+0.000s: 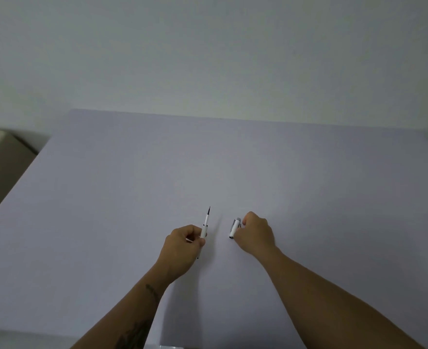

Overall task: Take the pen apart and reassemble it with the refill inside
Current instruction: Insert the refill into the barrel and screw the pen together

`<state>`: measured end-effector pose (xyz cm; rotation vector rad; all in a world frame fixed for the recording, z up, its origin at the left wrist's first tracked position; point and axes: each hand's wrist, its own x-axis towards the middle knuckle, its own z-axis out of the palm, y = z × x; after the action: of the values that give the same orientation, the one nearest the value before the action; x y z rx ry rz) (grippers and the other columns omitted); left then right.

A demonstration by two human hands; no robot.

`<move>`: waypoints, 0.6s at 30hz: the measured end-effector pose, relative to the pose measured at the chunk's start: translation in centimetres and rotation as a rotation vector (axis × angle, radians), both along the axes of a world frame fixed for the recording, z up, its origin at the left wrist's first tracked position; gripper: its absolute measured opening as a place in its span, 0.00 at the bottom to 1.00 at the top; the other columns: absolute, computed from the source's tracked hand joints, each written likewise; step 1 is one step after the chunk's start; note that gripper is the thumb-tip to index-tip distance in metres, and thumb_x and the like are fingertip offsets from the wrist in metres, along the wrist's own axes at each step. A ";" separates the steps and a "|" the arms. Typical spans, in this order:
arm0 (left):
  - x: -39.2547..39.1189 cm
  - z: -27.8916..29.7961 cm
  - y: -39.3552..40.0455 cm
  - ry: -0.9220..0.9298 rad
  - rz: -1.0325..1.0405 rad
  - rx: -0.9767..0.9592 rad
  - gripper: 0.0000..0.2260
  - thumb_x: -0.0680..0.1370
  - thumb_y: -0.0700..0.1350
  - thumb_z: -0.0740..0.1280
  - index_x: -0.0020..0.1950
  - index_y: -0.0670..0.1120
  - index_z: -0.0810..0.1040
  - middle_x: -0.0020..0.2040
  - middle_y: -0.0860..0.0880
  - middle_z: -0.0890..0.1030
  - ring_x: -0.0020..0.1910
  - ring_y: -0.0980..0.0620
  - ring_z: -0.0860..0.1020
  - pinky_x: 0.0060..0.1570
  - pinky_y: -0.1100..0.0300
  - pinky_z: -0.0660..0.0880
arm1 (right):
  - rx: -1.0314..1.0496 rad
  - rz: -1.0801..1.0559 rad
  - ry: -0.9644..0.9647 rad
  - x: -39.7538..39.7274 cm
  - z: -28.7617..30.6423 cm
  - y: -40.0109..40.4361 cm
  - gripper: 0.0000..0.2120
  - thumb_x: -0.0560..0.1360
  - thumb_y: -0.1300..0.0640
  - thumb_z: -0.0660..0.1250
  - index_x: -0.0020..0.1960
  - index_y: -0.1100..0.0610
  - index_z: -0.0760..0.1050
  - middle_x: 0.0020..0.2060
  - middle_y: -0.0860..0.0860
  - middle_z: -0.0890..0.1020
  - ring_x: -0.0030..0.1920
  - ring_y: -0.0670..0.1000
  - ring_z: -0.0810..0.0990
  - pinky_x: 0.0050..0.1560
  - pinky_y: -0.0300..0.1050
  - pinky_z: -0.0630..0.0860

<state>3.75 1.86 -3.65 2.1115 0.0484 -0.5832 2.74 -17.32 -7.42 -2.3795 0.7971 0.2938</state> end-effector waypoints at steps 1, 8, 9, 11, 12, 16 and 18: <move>0.0 0.0 0.1 0.000 0.005 0.003 0.05 0.79 0.42 0.67 0.48 0.45 0.83 0.38 0.50 0.79 0.34 0.54 0.75 0.34 0.67 0.71 | -0.014 0.012 0.011 0.1 0.1 0.2 0.09 0.76 0.50 0.62 0.46 0.57 0.70 0.38 0.51 0.74 0.39 0.57 0.74 0.40 0.44 0.70; -0.5 0.2 0.4 0.004 0.009 -0.005 0.05 0.79 0.42 0.67 0.46 0.47 0.82 0.38 0.51 0.78 0.33 0.55 0.74 0.33 0.67 0.71 | 0.032 0.040 0.070 -0.2 0.4 0.7 0.05 0.69 0.59 0.64 0.43 0.55 0.69 0.37 0.49 0.73 0.39 0.56 0.74 0.39 0.44 0.69; -0.5 0.2 0.5 0.006 0.008 -0.005 0.05 0.79 0.42 0.67 0.47 0.46 0.82 0.37 0.51 0.78 0.32 0.55 0.74 0.32 0.67 0.71 | 0.065 0.019 0.058 -0.4 0.4 0.5 0.06 0.67 0.61 0.64 0.37 0.54 0.67 0.32 0.49 0.70 0.34 0.55 0.70 0.36 0.43 0.66; -0.6 0.2 0.7 0.012 0.004 -0.010 0.05 0.79 0.42 0.66 0.48 0.46 0.83 0.37 0.52 0.78 0.31 0.56 0.73 0.31 0.67 0.70 | 0.187 -0.089 0.001 -0.7 0.5 0.1 0.10 0.66 0.64 0.61 0.29 0.54 0.65 0.27 0.50 0.68 0.30 0.54 0.65 0.31 0.42 0.61; -0.7 0.3 0.7 0.016 -0.003 -0.014 0.05 0.79 0.42 0.66 0.48 0.46 0.83 0.37 0.52 0.78 0.31 0.56 0.73 0.31 0.67 0.70 | 0.284 -0.167 -0.033 -0.8 0.8 0.0 0.11 0.67 0.64 0.61 0.27 0.55 0.69 0.25 0.51 0.71 0.30 0.54 0.67 0.31 0.42 0.62; -0.9 0.3 1.0 0.024 -0.029 -0.026 0.06 0.78 0.42 0.66 0.46 0.48 0.83 0.36 0.51 0.77 0.32 0.53 0.72 0.33 0.63 0.72 | 0.763 -0.383 -0.203 -0.6 3.6 0.1 0.10 0.71 0.69 0.65 0.35 0.60 0.79 0.30 0.56 0.80 0.29 0.52 0.74 0.30 0.42 0.70; -1.1 0.5 1.0 0.018 -0.044 -0.025 0.07 0.77 0.41 0.65 0.46 0.48 0.83 0.36 0.51 0.76 0.30 0.54 0.71 0.31 0.63 0.70 | 0.861 -0.387 -0.282 -0.4 5.1 0.2 0.07 0.72 0.70 0.67 0.38 0.61 0.78 0.32 0.55 0.79 0.30 0.51 0.76 0.32 0.42 0.73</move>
<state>2.65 2.87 -3.18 2.0880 0.0047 -0.6268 2.29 -17.12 -2.32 -1.3923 0.7690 0.0985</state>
